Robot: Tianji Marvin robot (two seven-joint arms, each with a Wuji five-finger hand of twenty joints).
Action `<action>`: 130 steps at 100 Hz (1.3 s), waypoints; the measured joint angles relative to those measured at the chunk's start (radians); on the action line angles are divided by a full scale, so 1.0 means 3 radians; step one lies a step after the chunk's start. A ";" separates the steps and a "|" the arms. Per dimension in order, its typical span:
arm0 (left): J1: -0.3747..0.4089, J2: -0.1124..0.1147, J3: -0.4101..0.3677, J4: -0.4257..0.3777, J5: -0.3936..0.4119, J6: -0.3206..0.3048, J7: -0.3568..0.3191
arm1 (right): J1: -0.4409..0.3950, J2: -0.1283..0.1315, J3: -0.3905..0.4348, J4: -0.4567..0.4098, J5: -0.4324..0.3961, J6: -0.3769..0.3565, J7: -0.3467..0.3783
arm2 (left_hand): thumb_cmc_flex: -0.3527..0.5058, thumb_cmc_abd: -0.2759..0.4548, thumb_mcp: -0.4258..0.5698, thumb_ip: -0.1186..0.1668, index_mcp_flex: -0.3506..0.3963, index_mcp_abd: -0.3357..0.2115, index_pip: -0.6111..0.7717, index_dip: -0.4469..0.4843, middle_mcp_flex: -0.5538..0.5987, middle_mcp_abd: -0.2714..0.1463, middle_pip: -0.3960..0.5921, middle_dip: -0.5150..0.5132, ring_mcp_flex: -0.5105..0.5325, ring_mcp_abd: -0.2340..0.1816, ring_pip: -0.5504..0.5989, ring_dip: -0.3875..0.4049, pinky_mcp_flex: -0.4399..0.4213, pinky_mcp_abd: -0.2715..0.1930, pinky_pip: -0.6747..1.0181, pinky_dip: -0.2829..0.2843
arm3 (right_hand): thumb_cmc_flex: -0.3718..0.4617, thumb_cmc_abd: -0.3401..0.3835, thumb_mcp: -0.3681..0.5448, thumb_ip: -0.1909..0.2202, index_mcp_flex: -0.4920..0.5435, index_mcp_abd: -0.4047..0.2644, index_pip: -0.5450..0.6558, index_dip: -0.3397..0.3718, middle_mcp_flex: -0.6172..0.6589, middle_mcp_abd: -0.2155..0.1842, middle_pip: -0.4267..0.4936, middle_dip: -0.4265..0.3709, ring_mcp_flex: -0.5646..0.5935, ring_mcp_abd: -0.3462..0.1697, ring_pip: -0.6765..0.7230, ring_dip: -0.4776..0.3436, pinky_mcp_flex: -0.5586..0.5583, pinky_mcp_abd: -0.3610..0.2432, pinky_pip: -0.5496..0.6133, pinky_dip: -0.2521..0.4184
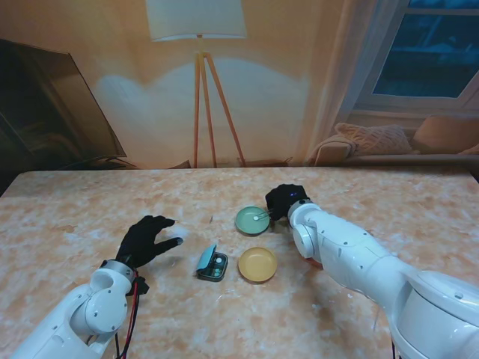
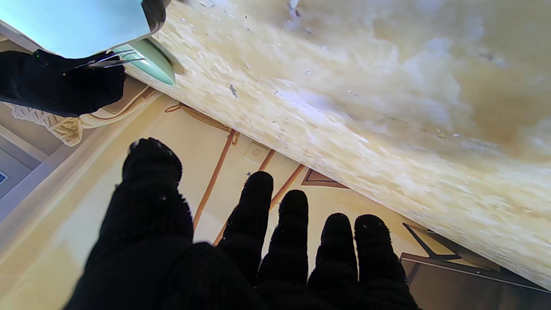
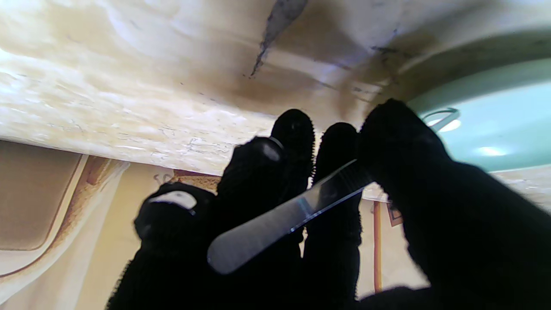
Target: Refill the pill box with tweezers
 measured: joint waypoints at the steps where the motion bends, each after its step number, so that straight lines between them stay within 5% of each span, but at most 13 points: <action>1: 0.0000 0.0000 0.0000 0.0000 0.0000 0.0000 0.0000 | 0.0001 -0.0003 -0.0001 0.0005 0.0003 -0.0001 -0.0001 | 0.0000 0.0000 0.0000 0.0000 0.0000 0.0000 0.0000 0.0000 0.0000 0.0000 0.0000 0.0000 0.0000 0.0000 0.0000 0.0000 0.0000 0.0000 0.0000 0.0000 | 0.0005 0.0000 0.0000 0.0000 0.0000 0.0000 0.0000 0.0000 0.0000 0.0000 0.0000 0.0000 0.0000 0.0000 0.0000 0.0000 0.0000 0.0000 0.0000 0.0003; 79: 0.0026 0.0000 -0.0008 -0.0029 0.0005 0.0028 0.0001 | -0.0012 -0.0025 0.0031 0.0049 0.0028 -0.0055 -0.0071 | 0.0000 0.0000 0.0000 0.0000 0.0000 0.0000 0.0000 0.0000 0.0000 -0.0001 0.0000 0.0000 0.0000 0.0000 0.0000 0.0000 0.0000 0.0000 0.0000 0.0000 | 0.0087 0.0039 -0.0040 0.0078 0.0107 -0.0005 0.0000 -0.0004 0.0036 0.0000 0.0022 0.0000 0.0031 0.0000 0.0005 0.0000 0.0038 0.0000 0.0026 0.0008; 130: 0.0023 -0.0002 0.0010 -0.0024 0.0001 0.0022 0.0029 | -0.0389 0.0408 0.0533 -0.0969 -0.0376 0.0025 0.0082 | 0.0000 0.0000 0.0000 0.0000 0.0000 0.0000 0.0000 -0.0002 0.0000 -0.0001 0.0000 0.0000 0.0000 0.0000 0.0000 0.0000 0.0000 0.0000 0.0000 0.0000 | 0.0050 0.0039 -0.0046 0.0041 0.0199 -0.0005 0.0017 -0.0040 0.0108 0.0000 0.0088 0.0000 0.0119 0.0000 0.0040 0.0000 0.0125 0.0000 0.0074 0.0012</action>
